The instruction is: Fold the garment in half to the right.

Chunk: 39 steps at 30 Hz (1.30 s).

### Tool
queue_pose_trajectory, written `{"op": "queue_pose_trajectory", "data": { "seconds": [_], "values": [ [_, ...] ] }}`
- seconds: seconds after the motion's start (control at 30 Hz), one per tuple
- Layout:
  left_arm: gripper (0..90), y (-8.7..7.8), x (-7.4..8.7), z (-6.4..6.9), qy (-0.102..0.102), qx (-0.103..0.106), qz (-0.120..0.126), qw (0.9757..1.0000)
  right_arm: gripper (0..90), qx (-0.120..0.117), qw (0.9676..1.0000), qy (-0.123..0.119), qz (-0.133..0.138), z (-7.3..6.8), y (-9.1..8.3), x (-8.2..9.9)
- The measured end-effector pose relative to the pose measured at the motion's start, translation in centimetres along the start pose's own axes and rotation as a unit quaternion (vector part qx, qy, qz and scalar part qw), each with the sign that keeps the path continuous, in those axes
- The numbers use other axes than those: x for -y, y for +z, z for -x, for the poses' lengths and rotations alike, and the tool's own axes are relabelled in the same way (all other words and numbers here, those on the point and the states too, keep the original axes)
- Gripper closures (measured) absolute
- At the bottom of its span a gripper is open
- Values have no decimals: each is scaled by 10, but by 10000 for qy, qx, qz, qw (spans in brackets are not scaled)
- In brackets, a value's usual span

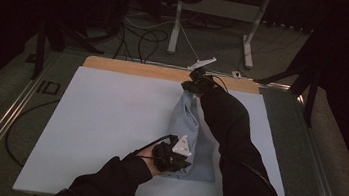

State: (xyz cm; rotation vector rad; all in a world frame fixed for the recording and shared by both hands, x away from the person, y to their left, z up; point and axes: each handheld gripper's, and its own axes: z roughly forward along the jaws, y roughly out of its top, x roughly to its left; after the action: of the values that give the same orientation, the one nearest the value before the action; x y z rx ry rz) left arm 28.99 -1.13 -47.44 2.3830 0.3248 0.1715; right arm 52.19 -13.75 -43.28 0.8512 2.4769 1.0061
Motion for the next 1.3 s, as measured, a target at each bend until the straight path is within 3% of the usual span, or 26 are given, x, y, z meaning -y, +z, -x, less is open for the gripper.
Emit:
{"op": "queue_pose_trajectory", "data": {
  "seconds": [0.4, 0.63, 0.9, 0.97, 1.07, 1.17, 1.3],
  "values": [
    [871, 38, -12, 4, 61, 11, -203, 9998, 831, -94, 9999, 100, -24, 7, 9, 17],
    [870, 49, -13, 3, 11, 40, -265, 9996, 829, -110, 9997, 208, -23, 14, 12, 26],
    [869, 58, -16, 2, -118, 76, -266, 9995, 797, -197, 9996, 171, 121, 17, 14, 30],
    [868, 60, -18, 2, -112, 85, -287, 9995, 720, -136, 9996, 208, 163, 18, 14, 31],
    [860, 61, -19, 2, -118, 154, -260, 9995, 489, -108, 9992, 293, 229, 19, 13, 34],
    [797, 59, -19, 0, -226, 402, -182, 9988, 305, -238, 9980, 481, 331, 22, 11, 38],
    [692, 59, -20, 2, -117, 658, -153, 9977, 134, -458, 9972, 461, 383, 23, 5, 41]
  ]
}}
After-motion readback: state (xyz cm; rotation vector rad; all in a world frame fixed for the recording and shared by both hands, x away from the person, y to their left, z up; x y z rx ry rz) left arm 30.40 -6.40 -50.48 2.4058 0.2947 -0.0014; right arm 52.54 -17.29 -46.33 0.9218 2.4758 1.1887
